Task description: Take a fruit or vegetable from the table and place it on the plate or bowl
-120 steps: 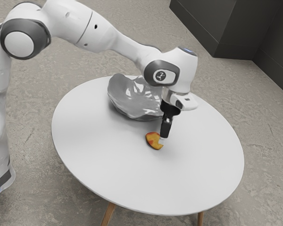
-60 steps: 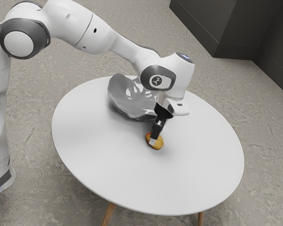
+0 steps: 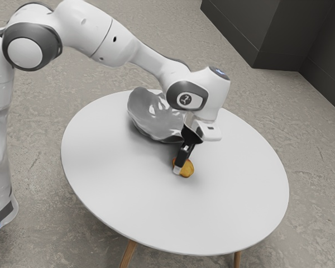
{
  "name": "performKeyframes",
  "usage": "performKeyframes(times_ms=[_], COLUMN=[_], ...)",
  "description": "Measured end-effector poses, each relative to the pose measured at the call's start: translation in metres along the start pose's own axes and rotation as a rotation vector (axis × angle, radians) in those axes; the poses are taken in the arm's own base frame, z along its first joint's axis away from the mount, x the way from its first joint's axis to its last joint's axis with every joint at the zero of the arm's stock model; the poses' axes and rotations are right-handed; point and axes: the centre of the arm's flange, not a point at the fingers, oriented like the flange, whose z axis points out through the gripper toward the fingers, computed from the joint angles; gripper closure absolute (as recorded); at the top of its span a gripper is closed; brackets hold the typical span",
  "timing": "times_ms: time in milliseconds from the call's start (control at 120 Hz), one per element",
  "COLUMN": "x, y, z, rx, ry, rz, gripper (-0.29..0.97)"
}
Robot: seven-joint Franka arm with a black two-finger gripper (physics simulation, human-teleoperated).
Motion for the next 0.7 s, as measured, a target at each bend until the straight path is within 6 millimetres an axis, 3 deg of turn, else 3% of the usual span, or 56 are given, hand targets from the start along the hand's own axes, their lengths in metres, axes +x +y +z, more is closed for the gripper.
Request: performKeyframes(times_ms=[67,217,367,700], x=[0.0000,0.0002,0.0007,0.0012], y=[-0.0001,-0.0010,-0.0013,-0.0021], z=[0.0000,-0.0005,-0.0013,-0.0037], rx=[0.000,0.005,0.012,0.021], ry=[0.000,0.004,0.008,0.013], rz=[0.004,0.011,0.016,0.018], gripper=[0.02,0.28,0.38,0.41])
